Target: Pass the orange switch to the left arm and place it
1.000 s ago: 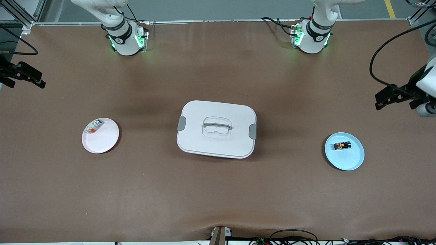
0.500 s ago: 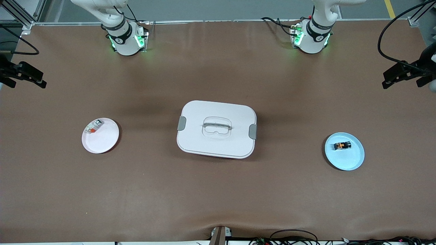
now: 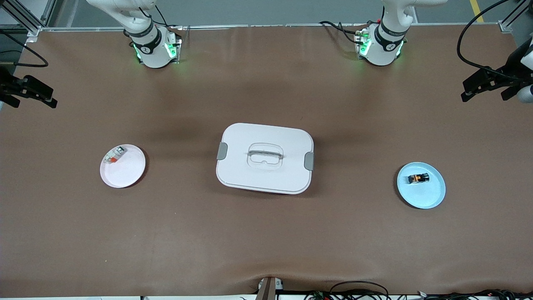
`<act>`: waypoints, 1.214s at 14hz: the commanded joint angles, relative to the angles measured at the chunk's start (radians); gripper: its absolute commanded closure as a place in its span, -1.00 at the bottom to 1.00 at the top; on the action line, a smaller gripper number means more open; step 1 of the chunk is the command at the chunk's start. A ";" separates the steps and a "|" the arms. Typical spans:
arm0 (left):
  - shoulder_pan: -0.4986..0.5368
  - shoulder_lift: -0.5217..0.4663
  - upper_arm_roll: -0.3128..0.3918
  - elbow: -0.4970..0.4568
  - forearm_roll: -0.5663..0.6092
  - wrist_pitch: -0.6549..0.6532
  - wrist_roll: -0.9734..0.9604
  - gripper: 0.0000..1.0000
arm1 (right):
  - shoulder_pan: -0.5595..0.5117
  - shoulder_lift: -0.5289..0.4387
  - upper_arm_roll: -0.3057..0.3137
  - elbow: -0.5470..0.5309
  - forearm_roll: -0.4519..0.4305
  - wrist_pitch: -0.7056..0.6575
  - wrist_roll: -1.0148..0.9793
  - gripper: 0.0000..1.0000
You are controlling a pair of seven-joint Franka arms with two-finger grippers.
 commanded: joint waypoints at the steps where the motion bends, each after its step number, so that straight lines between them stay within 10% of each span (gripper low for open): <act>1: -0.008 -0.011 0.001 -0.027 -0.014 0.019 -0.009 -1.00 | -0.009 -0.007 0.008 0.005 0.005 -0.009 -0.013 -1.00; 17: -0.022 0.023 -0.011 -0.001 -0.003 0.039 -0.024 -1.00 | -0.004 -0.007 0.008 0.007 0.003 -0.011 -0.013 -1.00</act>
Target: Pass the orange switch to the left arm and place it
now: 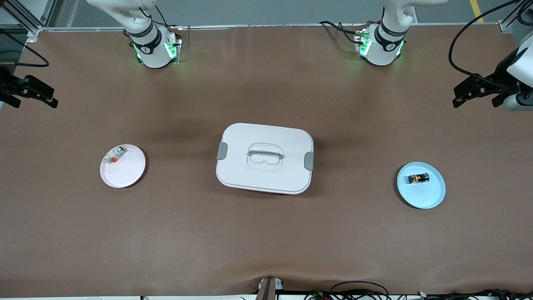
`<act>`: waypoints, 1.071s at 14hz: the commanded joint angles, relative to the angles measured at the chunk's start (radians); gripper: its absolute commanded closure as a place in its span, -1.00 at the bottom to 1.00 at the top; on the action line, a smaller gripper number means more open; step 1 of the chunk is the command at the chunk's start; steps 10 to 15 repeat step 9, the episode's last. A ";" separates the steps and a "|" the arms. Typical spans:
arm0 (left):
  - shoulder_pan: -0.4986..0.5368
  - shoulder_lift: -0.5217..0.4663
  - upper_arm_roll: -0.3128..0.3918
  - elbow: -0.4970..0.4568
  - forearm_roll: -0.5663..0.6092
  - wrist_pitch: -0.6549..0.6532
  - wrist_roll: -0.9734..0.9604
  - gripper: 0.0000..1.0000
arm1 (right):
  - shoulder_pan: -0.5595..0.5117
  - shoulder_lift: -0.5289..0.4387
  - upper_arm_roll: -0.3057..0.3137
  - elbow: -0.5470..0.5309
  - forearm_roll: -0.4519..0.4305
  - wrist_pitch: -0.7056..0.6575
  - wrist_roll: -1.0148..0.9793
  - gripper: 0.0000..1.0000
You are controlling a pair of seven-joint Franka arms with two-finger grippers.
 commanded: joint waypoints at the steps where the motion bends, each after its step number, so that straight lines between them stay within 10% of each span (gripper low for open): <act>1: -0.002 0.007 -0.007 0.015 -0.001 0.004 -0.023 -1.00 | -0.004 -0.007 0.004 0.007 0.005 -0.012 -0.011 -1.00; 15: 0.007 0.008 -0.019 0.018 0.002 -0.002 -0.018 -1.00 | 0.005 -0.007 0.004 0.007 0.003 -0.014 -0.011 -1.00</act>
